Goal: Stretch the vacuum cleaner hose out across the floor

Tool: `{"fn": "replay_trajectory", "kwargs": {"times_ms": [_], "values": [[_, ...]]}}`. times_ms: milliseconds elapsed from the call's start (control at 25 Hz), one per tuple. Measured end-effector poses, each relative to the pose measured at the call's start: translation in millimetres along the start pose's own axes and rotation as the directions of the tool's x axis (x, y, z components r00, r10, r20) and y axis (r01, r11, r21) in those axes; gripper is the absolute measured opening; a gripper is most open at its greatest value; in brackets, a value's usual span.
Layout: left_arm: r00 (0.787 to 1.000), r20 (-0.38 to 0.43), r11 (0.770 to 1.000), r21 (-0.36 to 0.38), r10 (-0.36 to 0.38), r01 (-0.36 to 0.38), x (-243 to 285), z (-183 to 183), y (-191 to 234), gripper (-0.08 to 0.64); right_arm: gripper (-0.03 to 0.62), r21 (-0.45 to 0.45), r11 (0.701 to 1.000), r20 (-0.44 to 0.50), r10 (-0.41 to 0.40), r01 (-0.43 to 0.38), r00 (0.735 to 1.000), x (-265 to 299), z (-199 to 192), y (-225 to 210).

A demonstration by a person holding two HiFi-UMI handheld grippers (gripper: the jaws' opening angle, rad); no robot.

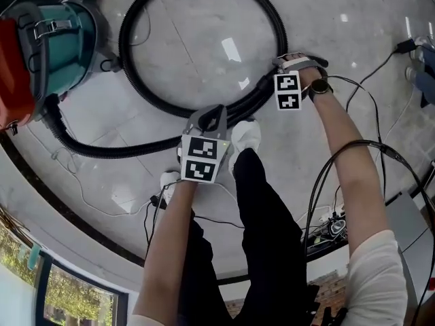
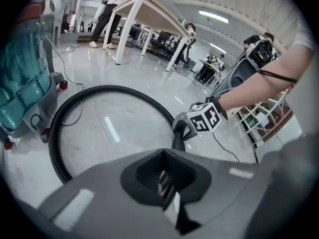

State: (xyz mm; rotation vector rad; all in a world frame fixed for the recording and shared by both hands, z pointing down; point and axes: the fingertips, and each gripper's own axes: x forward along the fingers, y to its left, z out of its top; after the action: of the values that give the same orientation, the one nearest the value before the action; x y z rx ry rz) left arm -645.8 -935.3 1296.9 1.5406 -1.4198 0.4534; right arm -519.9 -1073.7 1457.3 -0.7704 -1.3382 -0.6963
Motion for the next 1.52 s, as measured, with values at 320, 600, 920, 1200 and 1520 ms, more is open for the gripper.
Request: {"fn": "replay_trajectory", "kwargs": {"times_ms": [320, 600, 920, 1200, 1520], "values": [[1.0, 0.004, 0.994, -0.111, 0.014, -0.014, -61.9, -4.3, -5.3, 0.002, 0.19, 0.298, 0.928, 0.118, 0.196, -0.223, 0.973, -71.3, 28.2, 90.6], [1.0, -0.002, 0.985, -0.173, 0.02, -0.021, -194.4, 5.0, -33.6, 0.002, 0.176, 0.634, 0.645, 0.419, 0.176, -0.426, 0.891, -274.4, 95.5, 210.9], [0.995, -0.029, 0.986, -0.141, -0.097, 0.092, -400.4, 9.5, -103.1, 0.002, 0.173, 0.791, 0.22, 0.587, -0.008, -0.571, 0.809, -509.1, 210.0, 289.5], [0.967, 0.006, 0.898, -0.37, -0.254, 0.238, -522.4, -12.9, -146.5, 0.055, 0.173, 0.828, 0.142, 0.56, -0.169, -0.542, 0.811, -665.3, 245.5, 320.1], [0.803, 0.204, 0.427, -0.76, -0.56, 0.49, -563.2, -32.4, -203.3, 0.407, 0.173, 0.866, 0.07, 0.487, -0.342, -0.495, 0.803, -760.3, 248.4, 409.9]]}}
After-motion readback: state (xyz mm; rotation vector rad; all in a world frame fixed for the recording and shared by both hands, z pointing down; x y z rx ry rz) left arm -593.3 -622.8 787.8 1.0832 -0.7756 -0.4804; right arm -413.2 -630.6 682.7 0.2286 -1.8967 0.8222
